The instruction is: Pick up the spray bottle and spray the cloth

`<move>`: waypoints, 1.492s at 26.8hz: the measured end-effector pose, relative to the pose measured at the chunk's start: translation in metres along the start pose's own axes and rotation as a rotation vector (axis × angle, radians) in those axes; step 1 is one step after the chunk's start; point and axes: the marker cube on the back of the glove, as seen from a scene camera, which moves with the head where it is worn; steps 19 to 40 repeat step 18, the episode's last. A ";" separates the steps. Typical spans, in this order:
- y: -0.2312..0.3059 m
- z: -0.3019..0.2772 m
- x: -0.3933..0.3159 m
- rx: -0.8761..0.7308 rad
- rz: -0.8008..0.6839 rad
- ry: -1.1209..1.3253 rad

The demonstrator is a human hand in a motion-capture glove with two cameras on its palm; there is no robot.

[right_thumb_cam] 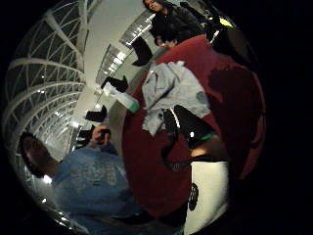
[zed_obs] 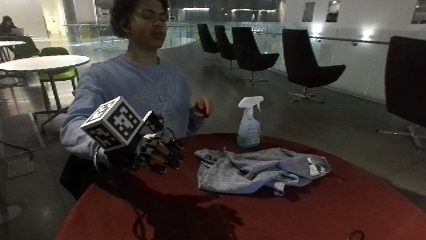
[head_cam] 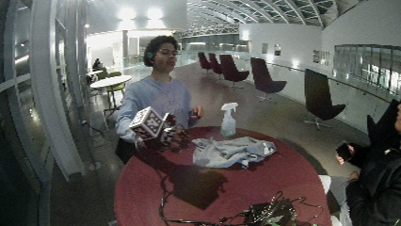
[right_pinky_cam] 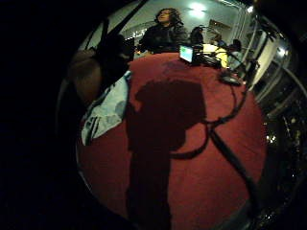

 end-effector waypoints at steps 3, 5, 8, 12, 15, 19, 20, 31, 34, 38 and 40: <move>0.008 -0.013 0.020 -0.015 0.013 0.075; 0.012 -0.018 0.029 -0.025 0.014 0.128; 0.018 -0.023 0.039 -0.034 0.017 0.171; 0.019 -0.026 0.049 -0.025 0.025 0.170; 0.019 -0.026 0.051 -0.007 0.019 0.158; 0.018 -0.025 0.050 0.010 0.014 0.148; 0.018 -0.025 0.050 0.010 0.014 0.148; 0.018 -0.025 0.050 0.010 0.014 0.148; 0.018 -0.025 0.050 0.010 0.014 0.148; 0.018 -0.025 0.050 0.010 0.014 0.148; 0.018 -0.025 0.050 0.010 0.014 0.148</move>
